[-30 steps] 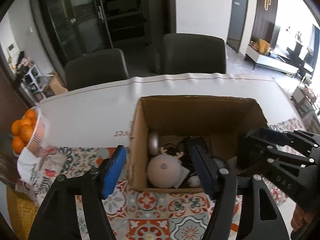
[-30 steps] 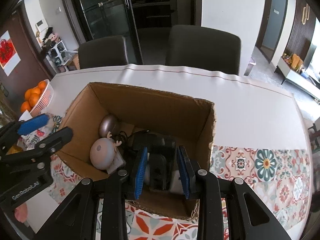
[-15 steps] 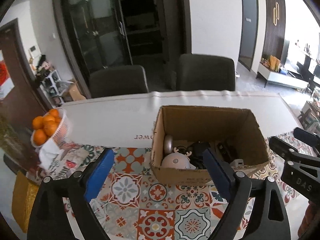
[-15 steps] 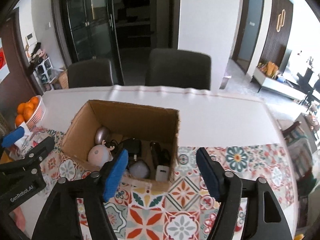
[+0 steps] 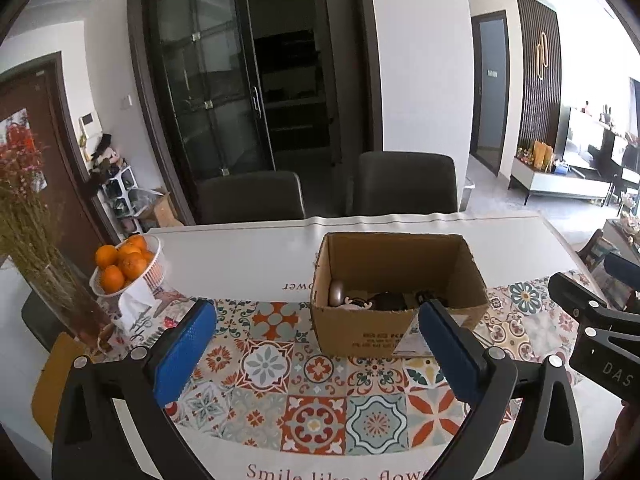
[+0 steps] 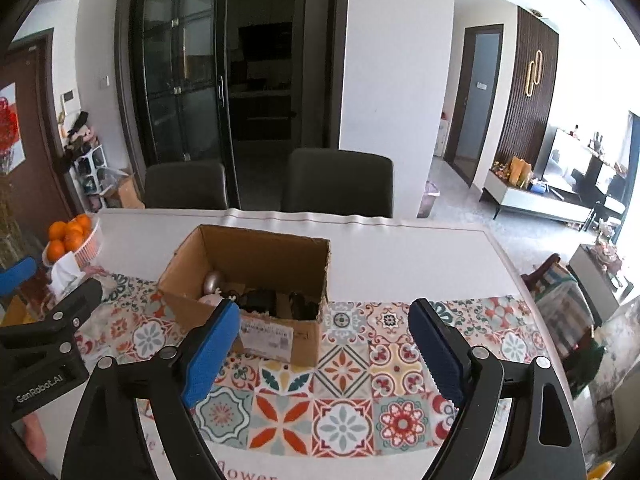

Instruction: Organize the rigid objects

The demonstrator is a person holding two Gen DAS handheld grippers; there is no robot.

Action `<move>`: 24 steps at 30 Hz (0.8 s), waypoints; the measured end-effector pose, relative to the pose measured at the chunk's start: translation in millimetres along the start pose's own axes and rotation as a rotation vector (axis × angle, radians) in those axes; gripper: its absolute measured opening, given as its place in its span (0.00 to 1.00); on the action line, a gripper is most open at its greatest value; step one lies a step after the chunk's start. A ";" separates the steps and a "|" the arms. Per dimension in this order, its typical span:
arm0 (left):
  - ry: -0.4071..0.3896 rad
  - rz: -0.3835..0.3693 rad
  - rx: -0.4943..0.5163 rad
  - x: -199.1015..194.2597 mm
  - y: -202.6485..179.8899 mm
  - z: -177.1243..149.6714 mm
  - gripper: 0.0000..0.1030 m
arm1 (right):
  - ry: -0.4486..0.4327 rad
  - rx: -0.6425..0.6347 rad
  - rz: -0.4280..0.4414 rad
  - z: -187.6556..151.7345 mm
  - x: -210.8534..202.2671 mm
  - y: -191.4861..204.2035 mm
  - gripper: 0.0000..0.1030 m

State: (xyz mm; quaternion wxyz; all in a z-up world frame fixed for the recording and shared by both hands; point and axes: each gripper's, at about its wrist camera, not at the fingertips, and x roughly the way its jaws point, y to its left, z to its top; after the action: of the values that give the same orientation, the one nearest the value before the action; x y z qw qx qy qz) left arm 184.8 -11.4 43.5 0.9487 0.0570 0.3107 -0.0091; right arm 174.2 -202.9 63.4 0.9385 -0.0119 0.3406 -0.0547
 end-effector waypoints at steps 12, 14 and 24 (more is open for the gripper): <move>-0.040 -0.015 -0.008 -51.3 0.9 -23.6 1.00 | -0.056 -0.006 0.014 -23.7 -49.0 0.0 0.85; -0.044 -0.023 -0.004 -56.2 -0.1 -26.0 1.00 | -0.064 0.000 0.012 -27.5 -56.4 -1.0 0.87; -0.098 -0.031 0.012 -80.6 -4.4 -28.9 1.00 | -0.074 0.026 0.048 -37.3 -72.9 -7.5 0.88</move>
State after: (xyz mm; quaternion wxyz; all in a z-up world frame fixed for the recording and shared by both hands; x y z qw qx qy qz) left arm 102.6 -14.0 67.5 0.9623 0.0575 0.2645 -0.0283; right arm 94.1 -201.7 81.7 0.9517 0.0063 0.3050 -0.0361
